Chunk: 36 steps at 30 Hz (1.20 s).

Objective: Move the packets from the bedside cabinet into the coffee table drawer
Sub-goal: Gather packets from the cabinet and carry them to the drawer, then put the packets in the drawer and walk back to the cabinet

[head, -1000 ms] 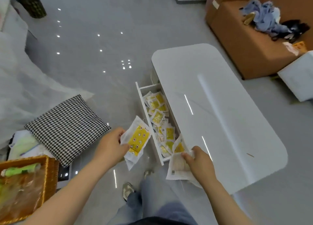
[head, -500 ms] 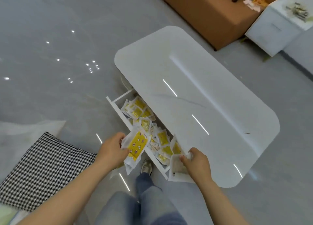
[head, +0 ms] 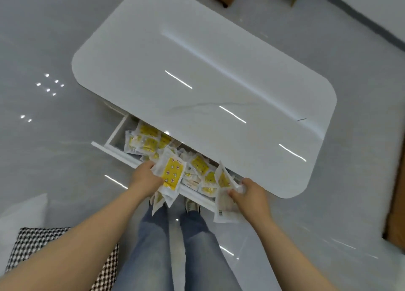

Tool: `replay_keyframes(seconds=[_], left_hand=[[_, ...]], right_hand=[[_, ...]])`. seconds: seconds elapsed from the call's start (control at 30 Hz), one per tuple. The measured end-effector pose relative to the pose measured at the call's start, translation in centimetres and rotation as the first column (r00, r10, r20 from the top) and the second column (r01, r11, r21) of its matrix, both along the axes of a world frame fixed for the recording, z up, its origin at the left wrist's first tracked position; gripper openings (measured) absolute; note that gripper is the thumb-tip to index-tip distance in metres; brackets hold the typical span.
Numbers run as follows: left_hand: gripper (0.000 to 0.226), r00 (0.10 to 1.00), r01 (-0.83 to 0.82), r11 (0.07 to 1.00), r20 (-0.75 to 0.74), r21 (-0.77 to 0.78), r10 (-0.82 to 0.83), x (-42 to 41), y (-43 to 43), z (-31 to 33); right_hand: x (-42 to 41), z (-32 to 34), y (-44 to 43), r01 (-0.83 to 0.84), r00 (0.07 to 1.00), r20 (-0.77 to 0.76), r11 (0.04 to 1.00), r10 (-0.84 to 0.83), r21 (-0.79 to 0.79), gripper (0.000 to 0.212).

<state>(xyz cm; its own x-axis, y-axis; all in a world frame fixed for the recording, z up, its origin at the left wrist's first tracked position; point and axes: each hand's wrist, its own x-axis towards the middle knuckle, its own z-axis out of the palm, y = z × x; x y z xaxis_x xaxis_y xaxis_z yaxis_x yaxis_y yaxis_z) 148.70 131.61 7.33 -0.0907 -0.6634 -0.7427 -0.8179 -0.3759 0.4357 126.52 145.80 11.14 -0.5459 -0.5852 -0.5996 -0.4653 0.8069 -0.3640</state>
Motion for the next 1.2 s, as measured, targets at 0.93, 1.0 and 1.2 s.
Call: replay_keyframes(seconds=[0.93, 1.0, 1.2], left_hand=[[0.030, 0.798, 0.578, 0.815, 0.238, -0.038, -0.554, 3.4, -8.0, -20.6], [0.032, 0.682, 0.709, 0.705, 0.278, -0.028, -0.676, 4.1, -8.2, -20.4], [0.030, 0.540, 0.827, 0.560, 0.334, -0.042, -0.773, 5.6, -9.2, -20.1]], right_hand=[[5.8, -19.9, -7.4, 0.009, 0.996, 0.085, 0.996, -0.017, 0.093, 0.021], [6.0, -21.0, -9.0, -0.038, 0.995, 0.092, 0.995, 0.030, 0.089, 0.022], [6.7, -24.2, -13.6, -0.233, 0.970, 0.103, 0.964, 0.221, 0.124, 0.025]])
